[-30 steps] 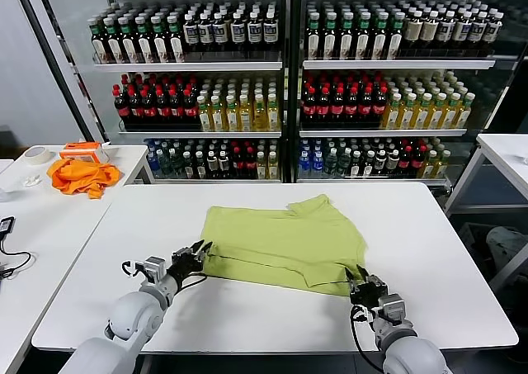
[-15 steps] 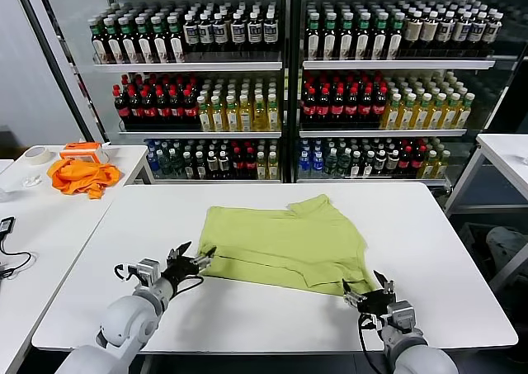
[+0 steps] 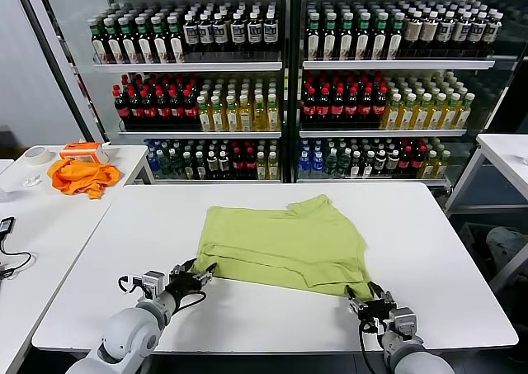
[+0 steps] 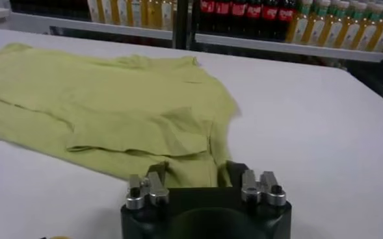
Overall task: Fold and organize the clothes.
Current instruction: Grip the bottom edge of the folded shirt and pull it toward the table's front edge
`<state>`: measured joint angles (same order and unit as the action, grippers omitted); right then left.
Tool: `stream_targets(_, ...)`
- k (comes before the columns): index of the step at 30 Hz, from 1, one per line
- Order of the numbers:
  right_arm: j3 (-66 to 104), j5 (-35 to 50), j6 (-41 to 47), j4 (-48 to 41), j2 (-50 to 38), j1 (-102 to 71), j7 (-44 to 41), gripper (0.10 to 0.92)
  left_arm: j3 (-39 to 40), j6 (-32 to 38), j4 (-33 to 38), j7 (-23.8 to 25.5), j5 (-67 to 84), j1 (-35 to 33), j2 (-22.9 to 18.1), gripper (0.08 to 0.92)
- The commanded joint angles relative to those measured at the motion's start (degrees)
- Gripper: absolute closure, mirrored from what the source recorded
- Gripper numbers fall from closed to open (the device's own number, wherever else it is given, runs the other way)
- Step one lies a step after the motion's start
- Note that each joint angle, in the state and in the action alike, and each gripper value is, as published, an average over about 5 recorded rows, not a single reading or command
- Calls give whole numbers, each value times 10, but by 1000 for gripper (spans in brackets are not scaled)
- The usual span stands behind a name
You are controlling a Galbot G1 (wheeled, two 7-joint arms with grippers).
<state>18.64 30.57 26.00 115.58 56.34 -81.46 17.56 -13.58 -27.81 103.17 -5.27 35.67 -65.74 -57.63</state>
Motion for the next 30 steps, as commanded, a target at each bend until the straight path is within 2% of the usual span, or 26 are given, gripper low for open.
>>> stream_targets(1, 0, 14, 0, -6, 0, -4, 2, 630, 2, -13, 7, -6, -1, -8, 1, 511)
stream_targets(6, 4, 5, -6, -1, 0, -10, -3, 778, 2, -4, 12, -12, -2, -13, 3, 649)
stream_targets(10, 13, -13, -17, 17, -1, -34, -14, 880, -10, 10, 39, -17, -3, -48, 17, 770)
stream_targets(16, 20, -29, -18, 75, -1, -78, -19, 909, -46, 11, 117, -16, 6, -134, 38, 905)
stream_targets(21, 23, -50, -17, 103, -6, -110, -17, 909, -76, 17, 170, -21, 4, -193, 47, 915)
stream_targets(30, 37, -69, -22, 122, -10, -160, -18, 909, -106, 31, 165, -23, -14, -228, 46, 915)
